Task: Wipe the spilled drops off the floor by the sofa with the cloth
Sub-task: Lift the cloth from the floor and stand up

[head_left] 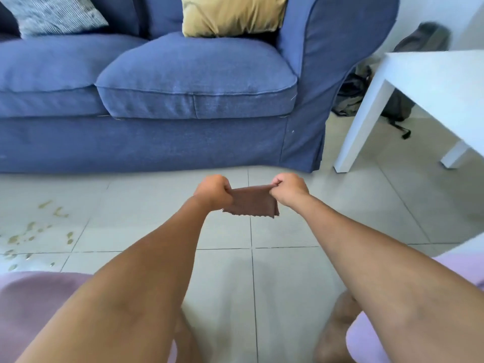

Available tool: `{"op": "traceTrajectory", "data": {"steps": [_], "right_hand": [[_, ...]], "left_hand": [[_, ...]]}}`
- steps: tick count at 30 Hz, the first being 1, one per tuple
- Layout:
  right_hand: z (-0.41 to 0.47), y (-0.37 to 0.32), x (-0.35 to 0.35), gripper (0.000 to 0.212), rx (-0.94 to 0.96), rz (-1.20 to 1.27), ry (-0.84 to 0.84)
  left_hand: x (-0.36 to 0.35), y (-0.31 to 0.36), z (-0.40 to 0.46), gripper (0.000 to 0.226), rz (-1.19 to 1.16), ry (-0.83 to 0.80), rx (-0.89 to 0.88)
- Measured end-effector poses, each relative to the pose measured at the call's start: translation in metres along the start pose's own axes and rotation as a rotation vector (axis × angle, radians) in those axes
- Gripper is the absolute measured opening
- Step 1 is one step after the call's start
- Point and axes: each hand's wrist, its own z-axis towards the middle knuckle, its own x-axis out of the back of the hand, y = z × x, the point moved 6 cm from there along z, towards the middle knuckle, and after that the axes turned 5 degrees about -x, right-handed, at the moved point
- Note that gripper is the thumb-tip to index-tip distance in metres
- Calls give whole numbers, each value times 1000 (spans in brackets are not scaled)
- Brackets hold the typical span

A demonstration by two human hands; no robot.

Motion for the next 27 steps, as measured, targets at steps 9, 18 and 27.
{"op": "traceTrajectory", "data": {"steps": [9,18,27], "right_hand": [[-8,-21,123,22,64,487,102],[-20,-2,263,26,130,682,338],[-49,78,393,24,136,827,624]], "left_hand": [[88,97,5,18,-303,247,-101],[117,225,8,24,-459,300,-302],[90,370,-5,23,-619,110,-485]]}}
